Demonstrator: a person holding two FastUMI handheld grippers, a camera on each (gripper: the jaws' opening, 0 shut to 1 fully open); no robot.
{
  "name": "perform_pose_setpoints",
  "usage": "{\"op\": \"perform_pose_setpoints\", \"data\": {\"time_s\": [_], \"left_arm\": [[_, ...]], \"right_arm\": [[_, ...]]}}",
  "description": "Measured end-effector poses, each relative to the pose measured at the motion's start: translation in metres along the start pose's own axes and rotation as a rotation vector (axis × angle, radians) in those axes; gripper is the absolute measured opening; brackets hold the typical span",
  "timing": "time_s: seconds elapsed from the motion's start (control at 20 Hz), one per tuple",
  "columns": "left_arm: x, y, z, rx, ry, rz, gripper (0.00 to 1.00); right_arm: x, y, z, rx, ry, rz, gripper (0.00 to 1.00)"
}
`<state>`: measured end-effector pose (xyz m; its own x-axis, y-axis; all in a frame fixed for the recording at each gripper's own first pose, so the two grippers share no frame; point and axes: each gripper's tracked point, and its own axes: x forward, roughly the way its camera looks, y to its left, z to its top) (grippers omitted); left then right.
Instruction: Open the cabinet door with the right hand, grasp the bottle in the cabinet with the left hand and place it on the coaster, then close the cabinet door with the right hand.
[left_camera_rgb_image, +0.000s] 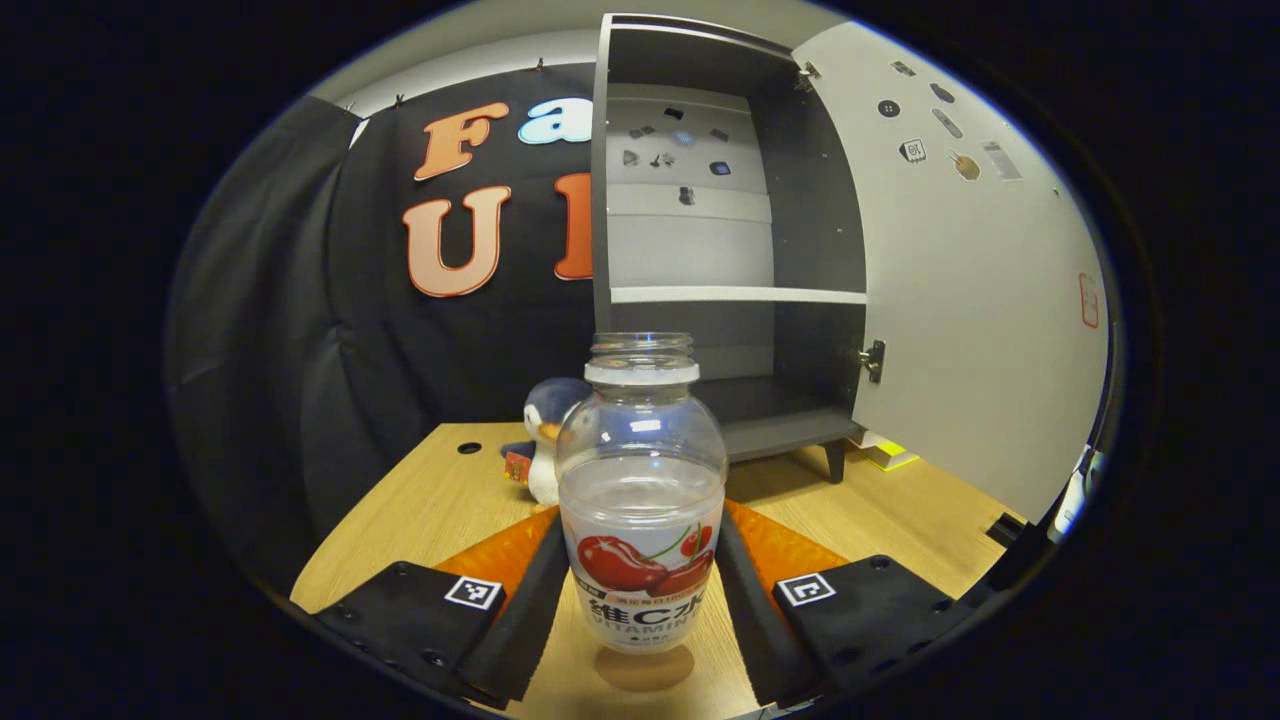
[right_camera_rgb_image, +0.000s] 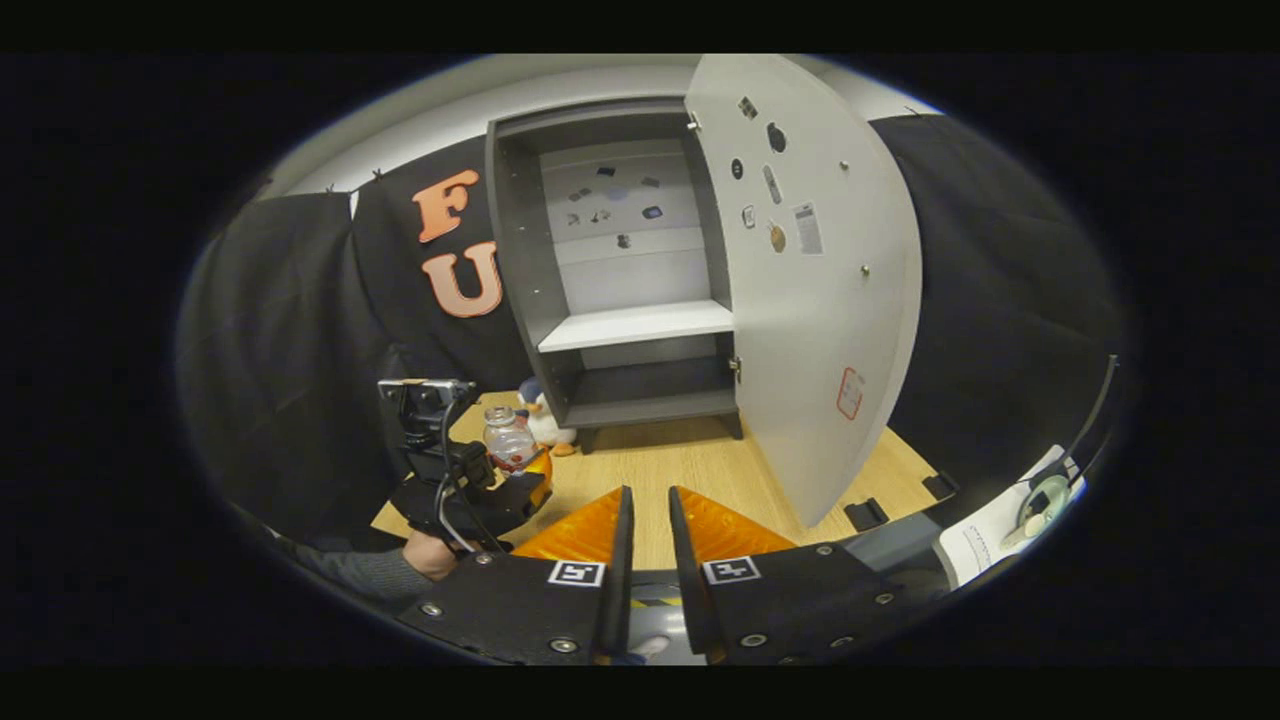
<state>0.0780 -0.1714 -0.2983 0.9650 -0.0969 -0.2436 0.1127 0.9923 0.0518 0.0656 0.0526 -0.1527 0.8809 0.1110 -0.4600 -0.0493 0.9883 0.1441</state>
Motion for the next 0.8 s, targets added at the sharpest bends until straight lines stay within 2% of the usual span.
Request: {"op": "perform_pose_setpoints", "data": {"time_s": [0.55, 0.8], "left_arm": [[0.005, -0.003, -0.071, -0.012, 0.037, 0.01, 0.85], [0.007, 0.003, -0.095, -0.056, 0.09, 0.02, 0.85]], "right_arm": [[0.022, -0.006, -0.049, -0.014, 0.153, -0.005, 0.22], [0.029, -0.009, -0.061, -0.036, 0.189, -0.008, 0.22]]}}
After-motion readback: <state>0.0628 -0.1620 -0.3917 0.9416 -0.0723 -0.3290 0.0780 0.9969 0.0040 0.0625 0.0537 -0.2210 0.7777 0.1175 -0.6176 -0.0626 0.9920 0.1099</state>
